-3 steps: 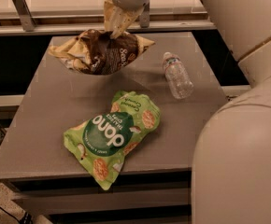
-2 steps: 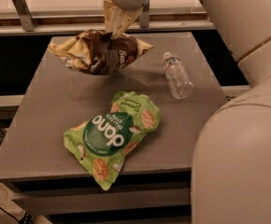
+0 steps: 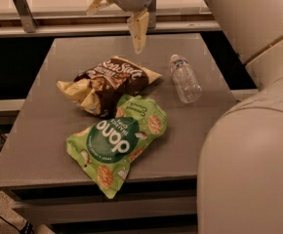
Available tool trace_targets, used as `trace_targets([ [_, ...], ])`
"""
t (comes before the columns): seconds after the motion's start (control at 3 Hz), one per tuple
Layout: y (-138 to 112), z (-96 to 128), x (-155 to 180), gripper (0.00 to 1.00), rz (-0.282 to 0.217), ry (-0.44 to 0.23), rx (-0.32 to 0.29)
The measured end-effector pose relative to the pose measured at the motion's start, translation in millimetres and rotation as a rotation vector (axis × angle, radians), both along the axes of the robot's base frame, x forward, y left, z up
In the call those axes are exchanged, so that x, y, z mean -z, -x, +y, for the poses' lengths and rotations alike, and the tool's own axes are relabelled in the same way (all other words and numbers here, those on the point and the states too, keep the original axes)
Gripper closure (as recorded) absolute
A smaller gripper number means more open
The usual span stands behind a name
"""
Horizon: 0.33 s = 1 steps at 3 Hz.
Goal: Move brown chip bag near green rice chip bag
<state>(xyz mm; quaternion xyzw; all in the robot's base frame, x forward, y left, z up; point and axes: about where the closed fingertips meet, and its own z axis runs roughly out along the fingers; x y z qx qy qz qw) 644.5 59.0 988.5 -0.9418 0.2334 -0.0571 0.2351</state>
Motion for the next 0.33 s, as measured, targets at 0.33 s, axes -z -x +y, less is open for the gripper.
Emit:
trace_targets([
  [0.33, 0.0, 0.0, 0.0, 0.00, 0.000, 0.000, 0.000],
])
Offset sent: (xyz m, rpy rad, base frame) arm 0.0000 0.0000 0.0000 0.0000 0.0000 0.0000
